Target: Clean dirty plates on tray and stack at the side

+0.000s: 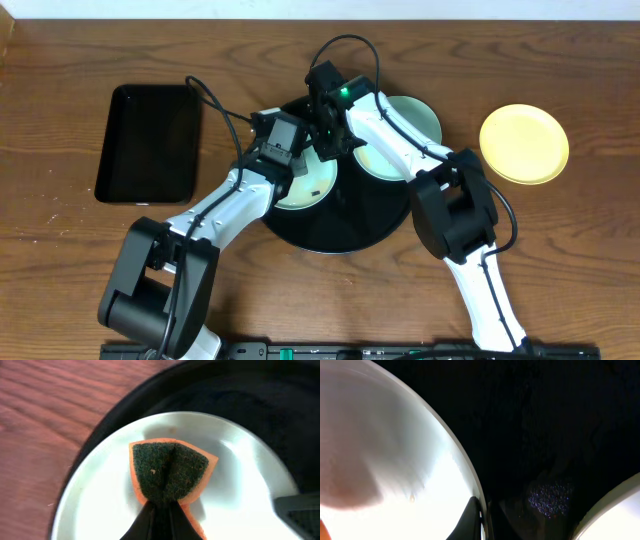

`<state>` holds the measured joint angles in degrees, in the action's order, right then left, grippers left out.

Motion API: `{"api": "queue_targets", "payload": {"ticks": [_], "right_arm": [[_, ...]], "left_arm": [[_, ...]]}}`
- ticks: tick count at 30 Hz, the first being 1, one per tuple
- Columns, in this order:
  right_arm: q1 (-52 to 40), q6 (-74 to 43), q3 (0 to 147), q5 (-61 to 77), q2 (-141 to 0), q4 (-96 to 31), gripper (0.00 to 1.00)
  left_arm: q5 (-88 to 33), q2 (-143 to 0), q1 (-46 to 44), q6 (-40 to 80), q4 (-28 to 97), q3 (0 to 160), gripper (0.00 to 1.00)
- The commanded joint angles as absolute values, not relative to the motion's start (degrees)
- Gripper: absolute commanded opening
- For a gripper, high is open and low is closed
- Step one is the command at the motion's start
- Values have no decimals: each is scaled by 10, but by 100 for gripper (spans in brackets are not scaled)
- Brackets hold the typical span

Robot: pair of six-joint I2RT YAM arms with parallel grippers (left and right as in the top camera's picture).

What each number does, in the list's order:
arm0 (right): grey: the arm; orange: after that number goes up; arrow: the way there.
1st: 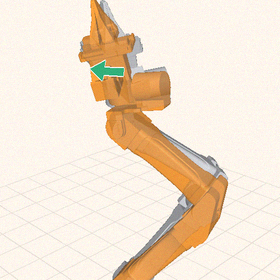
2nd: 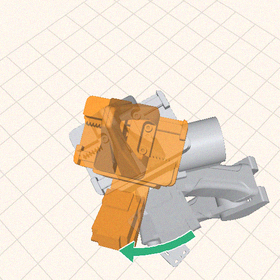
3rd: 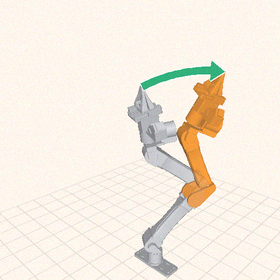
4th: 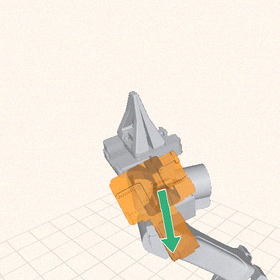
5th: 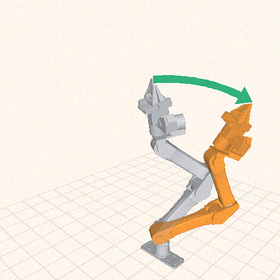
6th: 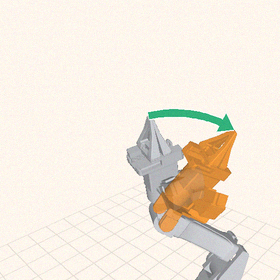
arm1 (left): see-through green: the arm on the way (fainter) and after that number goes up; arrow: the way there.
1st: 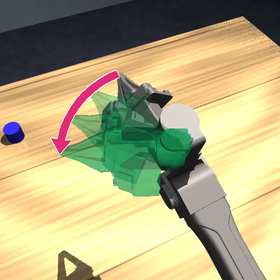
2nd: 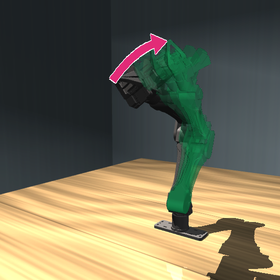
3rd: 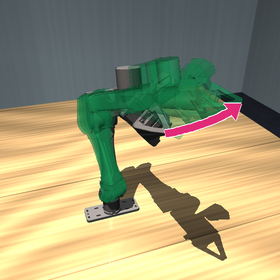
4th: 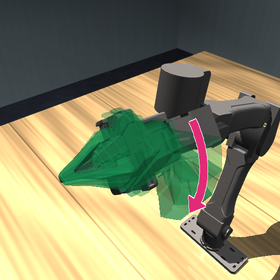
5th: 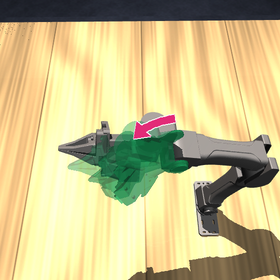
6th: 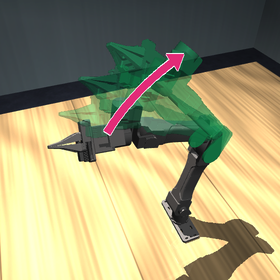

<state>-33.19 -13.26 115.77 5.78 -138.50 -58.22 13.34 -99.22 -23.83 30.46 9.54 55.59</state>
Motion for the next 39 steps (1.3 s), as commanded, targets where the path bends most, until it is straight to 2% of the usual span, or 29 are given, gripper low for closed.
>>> {"api": "queue_targets", "payload": {"ticks": [1,20,26,33,39], "right_arm": [[-340,-141,1142,45,-1399,-590,2],[-340,-141,1142,45,-1399,-591,2],[-340,-141,1142,45,-1399,-592,2],[-340,-141,1142,45,-1399,-592,1],[-340,-141,1142,45,-1399,-592,2]], "left_arm": [[109,-997,-236,322,79,557,7],[100,-1045,-236,340,12,557,7],[125,-1045,-233,281,12,557,8],[137,-1046,-218,281,-6,557,8],[29,-1046,-218,282,-48,557,8]]}}
